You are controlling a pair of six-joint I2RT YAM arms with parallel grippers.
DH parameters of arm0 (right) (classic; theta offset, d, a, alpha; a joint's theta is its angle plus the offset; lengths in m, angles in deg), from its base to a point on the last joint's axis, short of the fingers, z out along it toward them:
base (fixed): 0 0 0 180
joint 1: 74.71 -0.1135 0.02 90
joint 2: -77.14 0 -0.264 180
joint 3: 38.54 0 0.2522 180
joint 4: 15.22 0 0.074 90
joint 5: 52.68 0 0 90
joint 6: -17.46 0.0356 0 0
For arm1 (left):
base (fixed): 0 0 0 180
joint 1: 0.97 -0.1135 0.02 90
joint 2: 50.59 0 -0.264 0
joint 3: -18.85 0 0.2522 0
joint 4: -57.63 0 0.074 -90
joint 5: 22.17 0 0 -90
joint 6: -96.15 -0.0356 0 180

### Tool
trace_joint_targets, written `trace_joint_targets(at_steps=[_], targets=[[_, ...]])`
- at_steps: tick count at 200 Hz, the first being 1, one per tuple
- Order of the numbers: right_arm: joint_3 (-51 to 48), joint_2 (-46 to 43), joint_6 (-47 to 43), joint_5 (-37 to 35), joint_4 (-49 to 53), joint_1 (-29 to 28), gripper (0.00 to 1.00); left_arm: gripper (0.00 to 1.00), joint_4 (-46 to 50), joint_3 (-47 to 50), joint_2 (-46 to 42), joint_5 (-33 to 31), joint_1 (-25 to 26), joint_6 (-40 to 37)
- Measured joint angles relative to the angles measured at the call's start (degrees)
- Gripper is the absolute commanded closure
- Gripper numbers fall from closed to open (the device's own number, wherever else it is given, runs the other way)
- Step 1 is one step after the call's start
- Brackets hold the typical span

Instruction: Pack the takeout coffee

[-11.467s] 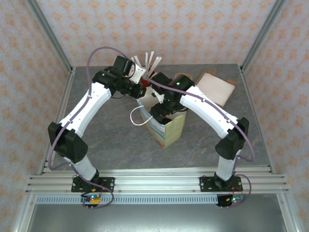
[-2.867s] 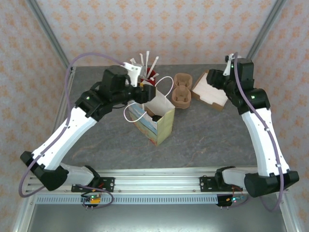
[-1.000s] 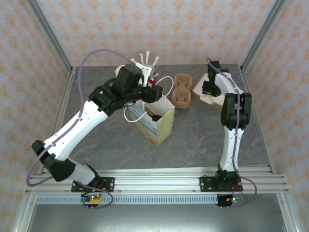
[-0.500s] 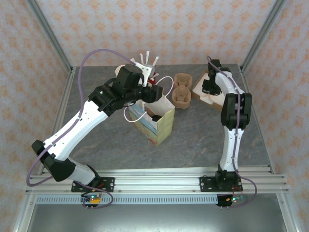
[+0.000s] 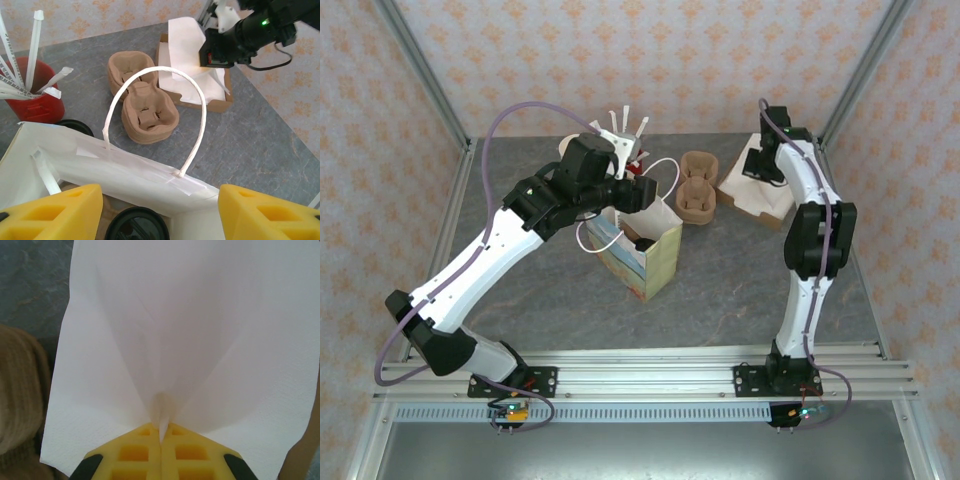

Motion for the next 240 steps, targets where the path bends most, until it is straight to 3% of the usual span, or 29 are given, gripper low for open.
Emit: trace_joint_targets(at_steps=[34,72,106,135,159,194,240], targets=[[-1.8,-7.5,0.7,1.7,-0.3,0.0,1.00,0.37,0.1,0.3,-1.4,-1.7,0.0,-0.1],[-8.9,-24.5,2.3,5.2,-1.3,-1.4,1.00,0.37,0.2,1.5,-5.5,-5.3,-0.3,-0.5],[-11.9,-40.8,2.4,8.3,-3.3,-8.7,1.00,0.37,0.5,4.3,-10.5,-7.2,-4.4,-0.3],[-12.0,-49.3,2.2,12.2,-5.7,-16.6,1.00,0.37,0.7,6.8,-13.6,-7.8,-8.8,0.4],[-12.6,-51.1,1.4,12.9,-7.7,-27.1,1.00,0.37,1.6,8.0,-14.6,-8.3,-10.7,1.5],[-14.2,-47.3,0.0,7.8,-8.2,-40.9,1.00,0.36,3.3,9.3,-15.1,-10.1,-11.4,2.7],[-18.1,-42.8,1.8,7.0,-13.3,-48.5,1.00,0.36,4.5,12.9,-18.0,-13.2,-14.6,4.2]])
